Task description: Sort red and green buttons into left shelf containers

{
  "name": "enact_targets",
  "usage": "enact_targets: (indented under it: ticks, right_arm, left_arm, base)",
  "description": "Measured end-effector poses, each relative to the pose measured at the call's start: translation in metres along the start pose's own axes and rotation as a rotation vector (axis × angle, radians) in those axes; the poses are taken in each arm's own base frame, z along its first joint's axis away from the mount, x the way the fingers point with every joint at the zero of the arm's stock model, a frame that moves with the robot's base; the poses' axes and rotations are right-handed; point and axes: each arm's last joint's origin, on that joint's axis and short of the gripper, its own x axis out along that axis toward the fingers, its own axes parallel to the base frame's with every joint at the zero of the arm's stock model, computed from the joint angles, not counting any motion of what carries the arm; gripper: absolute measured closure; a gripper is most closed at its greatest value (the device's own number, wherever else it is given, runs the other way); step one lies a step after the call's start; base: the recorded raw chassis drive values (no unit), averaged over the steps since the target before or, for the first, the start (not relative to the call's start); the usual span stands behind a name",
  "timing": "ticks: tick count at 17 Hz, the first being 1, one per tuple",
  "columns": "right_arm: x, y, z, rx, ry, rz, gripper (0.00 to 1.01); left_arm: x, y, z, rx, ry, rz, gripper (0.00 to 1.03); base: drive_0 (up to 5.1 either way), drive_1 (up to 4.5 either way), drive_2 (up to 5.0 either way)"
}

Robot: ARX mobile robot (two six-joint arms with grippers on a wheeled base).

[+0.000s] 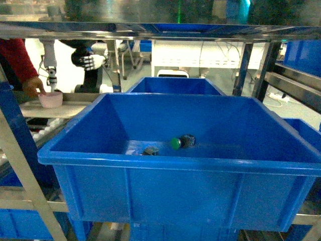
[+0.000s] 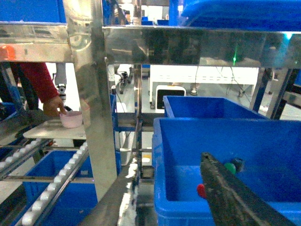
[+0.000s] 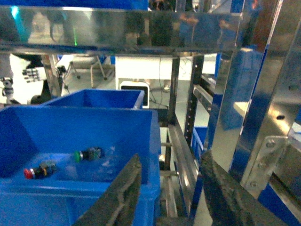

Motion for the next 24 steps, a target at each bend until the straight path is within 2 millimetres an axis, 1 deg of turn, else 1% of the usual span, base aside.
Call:
enact_targets:
  ticks: [2,3,4,5,6,7,11,19,21,22,24]
  right_arm:
    - [-0.004,0.0,-0.001,-0.008,0.022,-0.001,0.83]
    - [-0.007,0.0,0.001,-0.01,0.009,-0.001,0.94]
    - [-0.01,0.0,0.002,-0.013,-0.003,0.0,0.99]
    - [-0.012,0.0,0.002,-0.014,0.002,0.0,0.99]
    - [-0.014,0.0,0.003,-0.014,0.005,-0.001,0.99]
    - [-0.017,0.0,0.004,-0.014,-0.003,-0.001,0.99]
    - [-0.023,0.0,0.004,-0.014,-0.003,-0.001,0.99]
    - [-0.032,0.0,0.003,-0.014,-0.004,-0.001,0.99]
    - [-0.039,0.0,-0.003,-0.014,0.051,-0.001,0.99]
    - [-0.043,0.0,0.002,-0.015,-0.007,-0.001,0.99]
    - [-0.043,0.0,0.0,-0.014,0.008,-0.001,0.99]
  left_arm:
    - [-0.007,0.004,-0.009,0.012,0.03,-0.006,0.83]
    - [-0.011,0.007,-0.011,0.012,0.032,0.0,0.96]
    - [-0.014,0.008,-0.011,0.011,0.025,-0.002,1.01]
    - [-0.017,0.015,-0.01,0.012,0.011,-0.016,1.01]
    - [-0.02,0.02,-0.014,0.012,-0.015,0.005,1.01]
    - [-0.022,0.021,-0.017,0.012,0.011,0.003,1.01]
    - [-0.03,0.02,-0.013,0.012,-0.01,-0.004,1.01]
    - [-0.042,0.02,-0.013,0.012,-0.007,-0.005,1.01]
    - [-0.043,0.02,-0.013,0.012,-0.006,-0.005,1.01]
    - [-0.044,0.02,-0.014,0.012,-0.006,-0.005,1.01]
    - [-0.049,0.02,-0.015,0.012,0.013,-0.004,1.01]
  base:
    - [0.0,0.0,0.0]
    - [0.0,0.0,0.0]
    - [0.0,0.0,0.0]
    - [0.0,0.0,0.0]
    - [0.0,0.0,0.0]
    - [0.0,0.0,0.0]
    - [0.0,0.0,0.0]
    - [0.0,0.0,0.0]
    - [0.0,0.0,0.0]
    - [0.0,0.0,0.0]
    - [0.0,0.0,0.0]
